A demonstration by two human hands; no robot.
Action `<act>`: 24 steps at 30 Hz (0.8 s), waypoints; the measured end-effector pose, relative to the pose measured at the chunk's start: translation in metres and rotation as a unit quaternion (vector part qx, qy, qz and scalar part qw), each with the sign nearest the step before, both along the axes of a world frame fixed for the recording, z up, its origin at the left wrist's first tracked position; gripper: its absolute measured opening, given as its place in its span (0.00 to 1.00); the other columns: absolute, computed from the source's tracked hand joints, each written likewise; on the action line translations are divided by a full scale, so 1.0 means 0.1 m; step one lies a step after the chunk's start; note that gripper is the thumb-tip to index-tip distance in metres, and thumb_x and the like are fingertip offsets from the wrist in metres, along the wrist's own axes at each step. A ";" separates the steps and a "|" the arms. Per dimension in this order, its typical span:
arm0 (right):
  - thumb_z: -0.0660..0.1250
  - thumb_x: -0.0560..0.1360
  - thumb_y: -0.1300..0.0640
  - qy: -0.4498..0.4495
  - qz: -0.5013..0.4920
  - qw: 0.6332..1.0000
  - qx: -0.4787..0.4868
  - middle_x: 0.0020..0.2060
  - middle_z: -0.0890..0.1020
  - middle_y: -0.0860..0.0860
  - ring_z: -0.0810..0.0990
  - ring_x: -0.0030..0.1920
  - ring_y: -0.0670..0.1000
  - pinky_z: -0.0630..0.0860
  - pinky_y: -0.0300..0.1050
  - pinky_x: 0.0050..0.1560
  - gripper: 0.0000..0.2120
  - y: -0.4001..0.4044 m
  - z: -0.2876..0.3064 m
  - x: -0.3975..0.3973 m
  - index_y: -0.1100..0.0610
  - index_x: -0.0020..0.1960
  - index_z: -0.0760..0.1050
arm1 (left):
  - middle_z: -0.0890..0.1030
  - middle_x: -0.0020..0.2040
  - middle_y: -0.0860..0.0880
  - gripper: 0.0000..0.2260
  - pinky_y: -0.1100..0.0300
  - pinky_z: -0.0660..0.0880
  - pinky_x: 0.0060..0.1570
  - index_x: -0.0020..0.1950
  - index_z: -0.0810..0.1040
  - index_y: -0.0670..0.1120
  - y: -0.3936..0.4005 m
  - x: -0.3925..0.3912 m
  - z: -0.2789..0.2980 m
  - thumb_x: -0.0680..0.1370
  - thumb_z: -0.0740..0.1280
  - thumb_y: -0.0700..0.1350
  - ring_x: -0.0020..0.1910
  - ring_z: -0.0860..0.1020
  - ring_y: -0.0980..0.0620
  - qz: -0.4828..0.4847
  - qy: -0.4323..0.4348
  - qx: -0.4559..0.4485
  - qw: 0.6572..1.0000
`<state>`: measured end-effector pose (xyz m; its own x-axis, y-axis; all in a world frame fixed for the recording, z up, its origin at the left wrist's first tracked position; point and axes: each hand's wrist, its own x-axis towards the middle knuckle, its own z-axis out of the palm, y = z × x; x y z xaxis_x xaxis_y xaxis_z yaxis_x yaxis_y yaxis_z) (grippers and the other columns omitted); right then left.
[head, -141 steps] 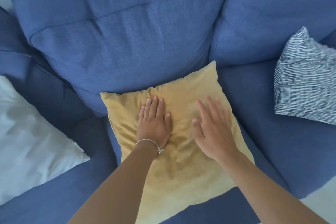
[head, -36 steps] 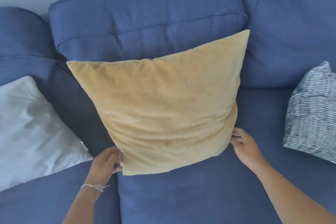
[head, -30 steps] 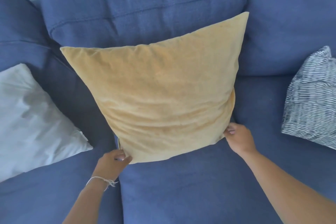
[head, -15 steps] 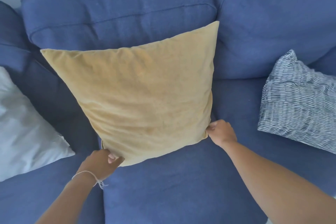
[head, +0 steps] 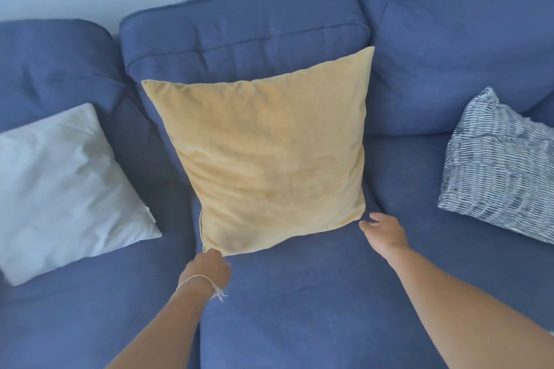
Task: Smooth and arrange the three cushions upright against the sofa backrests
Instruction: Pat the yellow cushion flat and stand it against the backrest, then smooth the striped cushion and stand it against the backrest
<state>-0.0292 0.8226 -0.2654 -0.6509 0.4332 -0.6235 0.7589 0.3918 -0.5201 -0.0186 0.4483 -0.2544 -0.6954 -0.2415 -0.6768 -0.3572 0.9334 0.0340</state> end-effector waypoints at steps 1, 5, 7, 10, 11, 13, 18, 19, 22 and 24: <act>0.65 0.80 0.51 0.003 -0.001 1.000 0.001 0.67 0.81 0.52 0.77 0.66 0.57 0.73 0.49 0.59 0.24 0.01 0.07 0.09 0.56 0.75 0.71 | 0.75 0.45 0.49 0.06 0.56 0.73 0.45 0.43 0.69 0.50 0.10 0.13 0.05 0.79 0.57 0.47 0.45 0.75 0.46 0.012 0.008 0.023 1.000; 0.64 0.81 0.52 0.017 -0.021 1.000 -0.013 0.67 0.80 0.58 0.76 0.68 0.61 0.74 0.53 0.64 0.21 0.22 0.38 0.45 0.59 0.70 0.75 | 0.78 0.45 0.53 0.06 0.57 0.75 0.47 0.48 0.76 0.51 0.46 0.45 0.31 0.80 0.60 0.47 0.45 0.78 0.49 0.016 0.052 0.111 0.992; 0.62 0.82 0.52 0.023 -0.035 0.999 -0.011 0.64 0.81 0.53 0.77 0.66 0.58 0.71 0.47 0.58 0.18 0.40 0.59 0.58 0.55 0.69 0.76 | 0.78 0.53 0.51 0.05 0.59 0.73 0.50 0.54 0.76 0.54 0.64 0.48 0.49 0.81 0.62 0.50 0.50 0.78 0.51 0.008 0.076 0.158 0.985; 0.59 0.79 0.51 0.055 -0.076 0.996 -0.011 0.45 0.77 0.46 0.76 0.50 0.55 0.65 0.45 0.49 0.08 0.72 0.88 0.67 0.48 0.47 0.77 | 0.79 0.56 0.50 0.06 0.58 0.76 0.54 0.55 0.76 0.54 0.98 0.37 0.80 0.81 0.62 0.49 0.53 0.78 0.51 -0.010 0.098 0.223 0.970; 0.58 0.78 0.52 0.063 -0.088 0.994 -0.010 0.45 0.76 0.45 0.76 0.49 0.54 0.65 0.45 0.50 0.09 0.83 0.96 0.67 0.48 0.47 0.77 | 0.80 0.55 0.51 0.06 0.57 0.77 0.54 0.55 0.77 0.54 1.12 0.30 0.90 0.80 0.63 0.49 0.53 0.79 0.51 -0.013 0.102 0.242 0.965; 0.59 0.80 0.57 0.083 -0.112 0.990 0.001 0.59 0.79 0.50 0.77 0.61 0.55 0.68 0.45 0.55 0.15 1.06 1.05 0.70 0.55 0.63 0.79 | 0.81 0.52 0.55 0.06 0.57 0.78 0.50 0.55 0.78 0.54 1.43 0.17 1.06 0.80 0.64 0.49 0.53 0.81 0.51 -0.031 0.085 0.270 0.959; 0.60 0.82 0.60 0.122 -0.134 0.982 0.045 0.68 0.77 0.54 0.73 0.56 0.49 0.70 0.45 0.53 0.19 1.68 1.12 0.80 0.56 0.72 0.75 | 0.82 0.56 0.52 0.10 0.61 0.77 0.56 0.61 0.77 0.54 2.27 0.06 1.20 0.81 0.64 0.48 0.57 0.81 0.51 -0.088 0.055 0.308 0.946; 0.60 0.82 0.60 0.128 -0.142 0.980 0.054 0.68 0.77 0.54 0.73 0.55 0.49 0.70 0.45 0.53 0.19 1.82 1.08 0.81 0.55 0.71 0.75 | 0.81 0.58 0.52 0.12 0.58 0.75 0.61 0.64 0.77 0.54 2.44 0.02 1.19 0.81 0.63 0.48 0.60 0.80 0.51 -0.102 0.061 0.309 0.943; 0.61 0.81 0.60 0.139 -0.152 0.976 0.075 0.67 0.78 0.55 0.75 0.54 0.50 0.71 0.45 0.53 0.18 2.25 0.95 0.78 0.55 0.69 0.77 | 0.78 0.65 0.52 0.17 0.57 0.69 0.71 0.71 0.74 0.51 3.01 -0.15 1.17 0.82 0.62 0.50 0.67 0.76 0.52 -0.145 0.085 0.313 0.935; 0.63 0.81 0.60 0.141 -0.136 0.976 0.098 0.66 0.78 0.56 0.77 0.58 0.53 0.73 0.46 0.56 0.17 2.53 0.85 0.74 0.55 0.68 0.77 | 0.75 0.68 0.51 0.19 0.62 0.66 0.70 0.74 0.72 0.49 3.44 -0.24 1.14 0.83 0.61 0.50 0.68 0.74 0.54 -0.184 0.101 0.316 0.925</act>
